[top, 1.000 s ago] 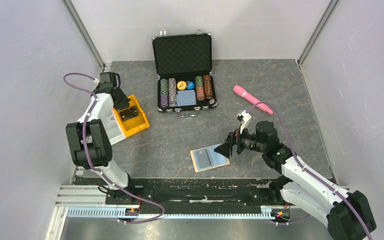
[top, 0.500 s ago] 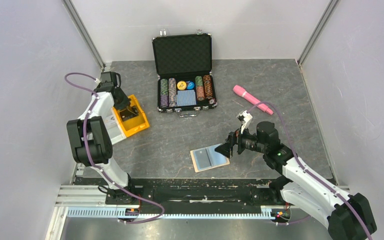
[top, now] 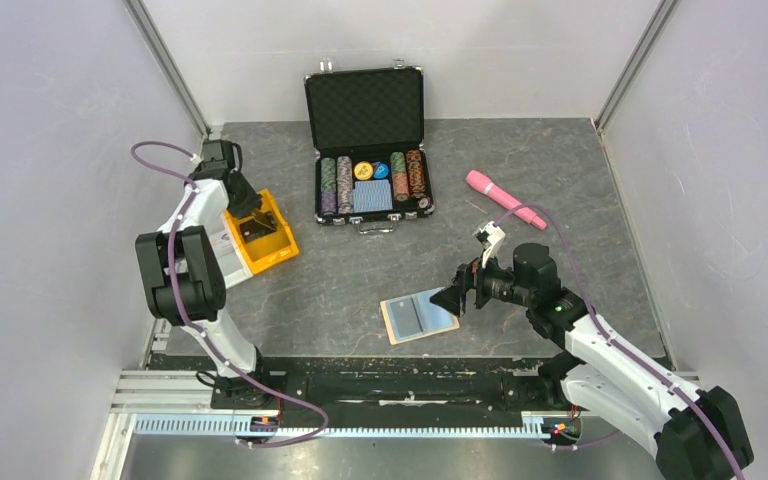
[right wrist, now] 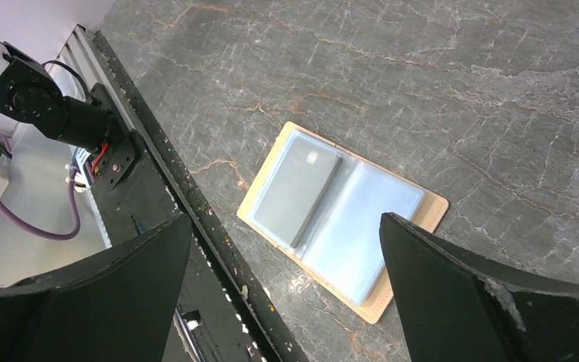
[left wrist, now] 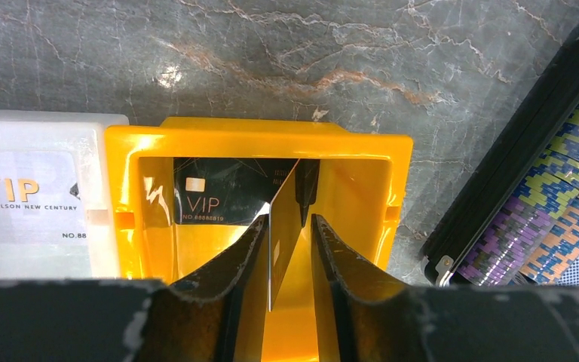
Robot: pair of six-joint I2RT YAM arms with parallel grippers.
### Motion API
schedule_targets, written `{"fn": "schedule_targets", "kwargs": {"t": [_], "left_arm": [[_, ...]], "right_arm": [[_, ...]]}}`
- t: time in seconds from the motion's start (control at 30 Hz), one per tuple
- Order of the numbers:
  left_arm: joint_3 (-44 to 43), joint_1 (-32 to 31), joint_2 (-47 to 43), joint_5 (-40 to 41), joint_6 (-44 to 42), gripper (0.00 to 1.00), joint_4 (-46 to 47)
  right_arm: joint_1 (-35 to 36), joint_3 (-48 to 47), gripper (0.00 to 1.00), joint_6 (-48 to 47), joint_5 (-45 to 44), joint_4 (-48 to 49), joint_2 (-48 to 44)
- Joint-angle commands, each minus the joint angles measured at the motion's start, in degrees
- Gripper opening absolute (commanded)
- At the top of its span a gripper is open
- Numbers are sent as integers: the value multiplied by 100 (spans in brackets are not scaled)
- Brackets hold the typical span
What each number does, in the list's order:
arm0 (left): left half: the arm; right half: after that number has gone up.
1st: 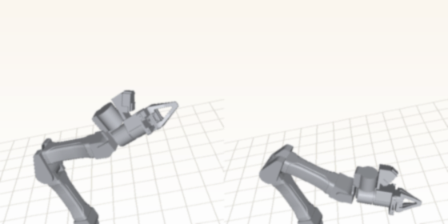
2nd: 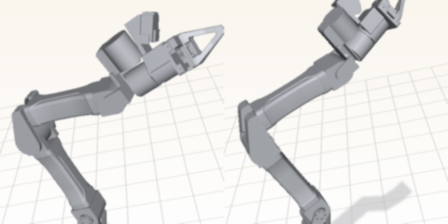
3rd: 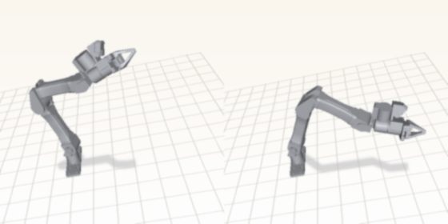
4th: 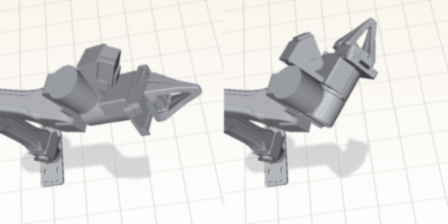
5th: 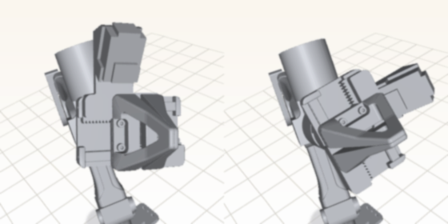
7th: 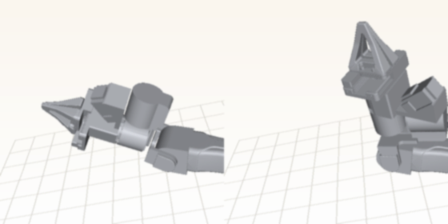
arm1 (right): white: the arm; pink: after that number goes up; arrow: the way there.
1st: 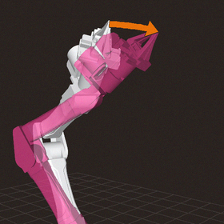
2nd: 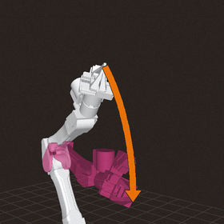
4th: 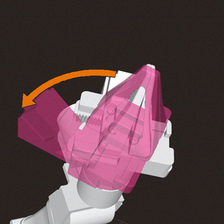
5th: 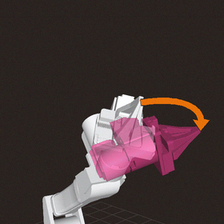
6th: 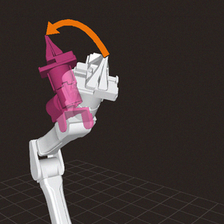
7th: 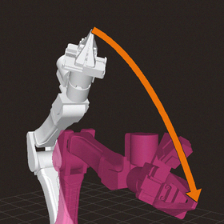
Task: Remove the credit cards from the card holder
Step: Place the credit card in the storage box.
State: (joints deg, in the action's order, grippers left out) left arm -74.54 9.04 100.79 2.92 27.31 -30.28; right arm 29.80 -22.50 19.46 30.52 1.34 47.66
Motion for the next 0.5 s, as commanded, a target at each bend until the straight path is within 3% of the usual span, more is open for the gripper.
{"fn": "schedule_targets", "kwargs": {"t": [0.0, 0.47], "left_arm": [[-241, 37, 68, 47, -221, 33, 0], [-617, 28, 132, -72, -280, 47, -172]], "right_arm": [[12, -261, 98, -114, -62, 29, -72], [16, -404, 98, -249, -211, -337, 9]]}}
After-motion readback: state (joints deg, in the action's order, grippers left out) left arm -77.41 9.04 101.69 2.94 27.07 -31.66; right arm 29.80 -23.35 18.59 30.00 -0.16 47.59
